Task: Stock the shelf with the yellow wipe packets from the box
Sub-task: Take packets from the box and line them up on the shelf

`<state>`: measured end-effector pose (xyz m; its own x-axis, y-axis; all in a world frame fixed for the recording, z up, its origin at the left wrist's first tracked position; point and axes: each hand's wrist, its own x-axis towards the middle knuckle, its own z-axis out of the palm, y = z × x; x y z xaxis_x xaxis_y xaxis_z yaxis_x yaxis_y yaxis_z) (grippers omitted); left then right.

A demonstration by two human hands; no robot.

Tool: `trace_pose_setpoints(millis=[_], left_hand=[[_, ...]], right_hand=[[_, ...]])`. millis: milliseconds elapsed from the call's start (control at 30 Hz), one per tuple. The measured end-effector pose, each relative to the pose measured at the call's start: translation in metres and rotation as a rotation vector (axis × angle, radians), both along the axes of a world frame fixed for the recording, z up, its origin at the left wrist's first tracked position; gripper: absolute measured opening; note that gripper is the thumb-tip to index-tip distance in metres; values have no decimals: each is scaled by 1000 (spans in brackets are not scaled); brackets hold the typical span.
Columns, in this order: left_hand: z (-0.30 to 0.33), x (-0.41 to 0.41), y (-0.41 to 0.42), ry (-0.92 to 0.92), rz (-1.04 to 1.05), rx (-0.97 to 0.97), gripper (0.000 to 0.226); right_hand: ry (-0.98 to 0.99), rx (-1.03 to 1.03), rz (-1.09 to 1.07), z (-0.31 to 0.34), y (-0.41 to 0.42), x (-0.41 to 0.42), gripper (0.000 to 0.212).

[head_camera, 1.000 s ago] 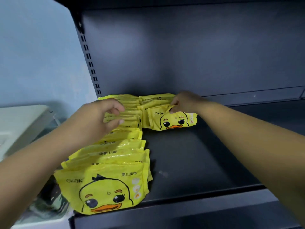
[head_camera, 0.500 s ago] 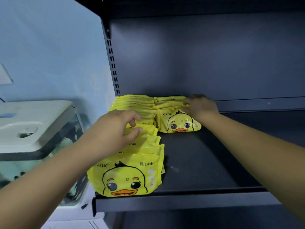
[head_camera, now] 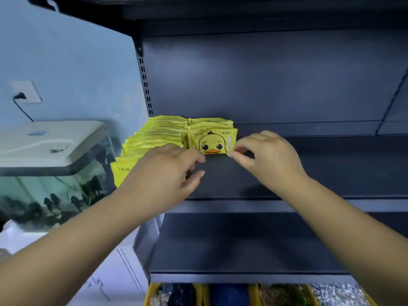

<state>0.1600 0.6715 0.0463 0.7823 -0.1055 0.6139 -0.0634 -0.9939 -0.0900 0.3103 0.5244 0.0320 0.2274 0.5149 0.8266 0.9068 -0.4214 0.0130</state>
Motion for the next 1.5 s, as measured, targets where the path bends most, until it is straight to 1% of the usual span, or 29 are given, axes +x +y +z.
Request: trace_pose_setpoints(millis=[133,233,400,467,600,700,800,867,933,1033,1100,1167,1300,1433,1500], left_hand=[[-24,-28,-63,72,-41,46,29],[-50,-43,-100,128,-51,37,28],[-114,-68,-151,274,-75,-70,28],[-148,-77,-165,372,-60,-99,29],[-221,-91,-173,514,-41,-193,25],[-275,-96,-170,598,0,-246,31],[-329,-93,-163,676,53,-274,18],[-360,-93,-159,731,81,-343,15],[-391,-93,-155,789,116,-438,14],[-429,-90,-151,891,220,-576,18],[-456,-86,-149,924,289,-654,26],[-478,-84,-149,938,331,-735,28],[-519,-79,-148,936,336,-802,29],[-544,-64,-146,933,295,-814,33],[-554,-56,-145,922,296,-834,35]], right_hand=[[13,-24,21,-19,-63,-37,36],[86,-68,44,-46,-103,-61,37],[260,-199,26,-115,-161,-92,36],[323,-257,-3,-149,-179,-100,34],[486,-366,-65,-218,-207,-113,33],[614,-486,-115,-271,-223,-117,29],[713,-593,-192,-322,-228,-116,20],[822,-642,-233,-348,-229,-114,22],[959,-746,-267,-375,-224,-108,27],[1070,-830,-296,-415,-215,-95,34],[1088,-854,-312,-445,-204,-83,36],[1123,-862,-327,-476,-195,-70,40],[1114,-961,-291,-534,-184,-46,49],[1026,-1045,-274,-565,-184,-33,50],[1024,-1035,-263,-572,-184,-28,47]])
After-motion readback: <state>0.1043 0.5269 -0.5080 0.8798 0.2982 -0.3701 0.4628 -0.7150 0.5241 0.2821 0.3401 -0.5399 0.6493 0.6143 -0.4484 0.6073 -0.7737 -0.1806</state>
